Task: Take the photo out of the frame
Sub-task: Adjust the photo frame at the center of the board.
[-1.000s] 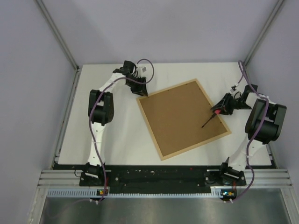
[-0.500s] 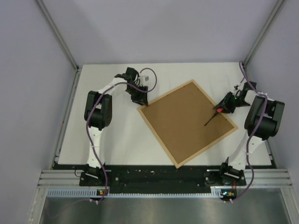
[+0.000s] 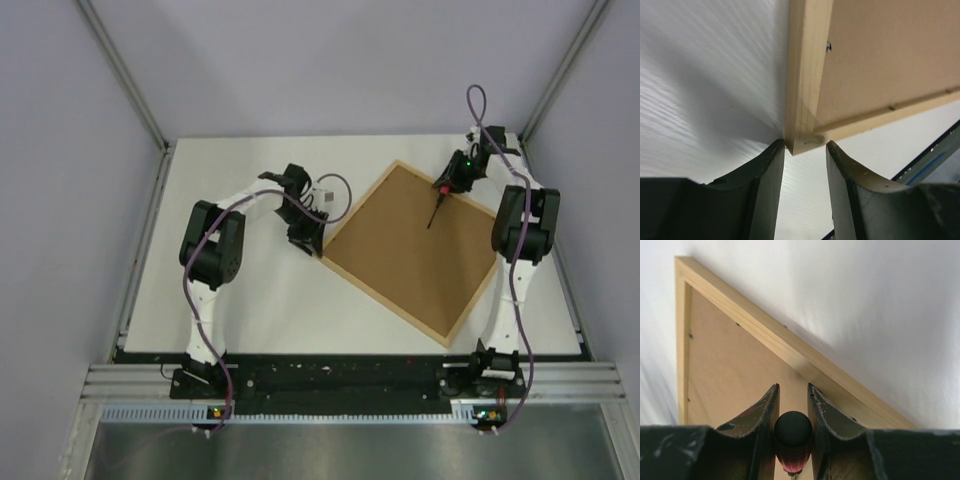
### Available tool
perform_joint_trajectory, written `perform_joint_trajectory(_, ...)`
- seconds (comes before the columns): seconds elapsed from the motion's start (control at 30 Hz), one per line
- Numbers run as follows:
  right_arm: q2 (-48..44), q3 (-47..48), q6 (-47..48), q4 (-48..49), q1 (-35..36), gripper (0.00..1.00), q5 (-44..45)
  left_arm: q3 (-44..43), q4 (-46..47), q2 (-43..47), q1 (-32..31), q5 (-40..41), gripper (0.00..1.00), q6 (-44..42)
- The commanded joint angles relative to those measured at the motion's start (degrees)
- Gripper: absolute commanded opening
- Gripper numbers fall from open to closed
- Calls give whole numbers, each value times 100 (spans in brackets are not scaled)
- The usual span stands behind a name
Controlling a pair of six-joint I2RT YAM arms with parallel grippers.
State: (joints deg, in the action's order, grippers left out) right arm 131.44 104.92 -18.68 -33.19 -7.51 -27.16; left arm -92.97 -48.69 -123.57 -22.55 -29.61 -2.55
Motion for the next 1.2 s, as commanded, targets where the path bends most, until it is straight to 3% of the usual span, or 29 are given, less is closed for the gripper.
perform_joint_trajectory(0.0, 812, 1291, 57, -152, 372, 0, 343, 410, -379, 157, -224, -150, 45, -316)
perform_joint_trajectory(0.17, 1358, 2488, 171, -408, 715, 0, 27, 648, -501, 298, -522, -817, 45, -589)
perform_joint_trajectory(0.4, 1421, 2604, 57, -399, 1243, 0, -842, 675, -352, 623, -611, -1285, 43, -607)
perform_joint_trajectory(0.53, 570, 1999, 118, -355, 1199, 0, -1379, 439, -168, 1141, -120, -1206, 43, -501)
perform_joint_trajectory(0.67, -494, 1287, 145, -258, 866, 0, -1757, -369, -132, 1301, 136, -671, 44, -598)
perform_joint_trajectory(0.97, -2691, -752, 601, -521, -513, 0, -1267, -2426, -273, -280, -100, 999, 47, -571)
perform_joint_trajectory(1.17, -3598, -2036, 1366, -1048, -1769, 0, -853, -3052, -106, -932, -391, 1501, 49, -624)
